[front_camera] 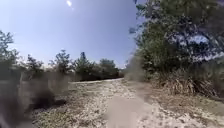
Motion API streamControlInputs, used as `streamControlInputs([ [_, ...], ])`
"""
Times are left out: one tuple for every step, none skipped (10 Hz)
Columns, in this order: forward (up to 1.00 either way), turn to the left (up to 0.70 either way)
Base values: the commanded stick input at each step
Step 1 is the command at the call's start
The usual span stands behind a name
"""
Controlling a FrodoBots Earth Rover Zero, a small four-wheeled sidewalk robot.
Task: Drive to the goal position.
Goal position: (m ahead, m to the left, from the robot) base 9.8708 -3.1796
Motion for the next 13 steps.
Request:
streamControlInputs([
  [0.45,0.02],
  [0.45,0.02],
  [0.45,0.02],
  [0.45,0.02],
  [0.45,0.02],
  [0.45,0.02],
  [0.45,0.02],
  [0.45,0.02],
  [0.45,0.02],
  [0.45,0.02],
  [0.45,0.02],
  [0.45,0.02],
  [0.45,0.02],
])
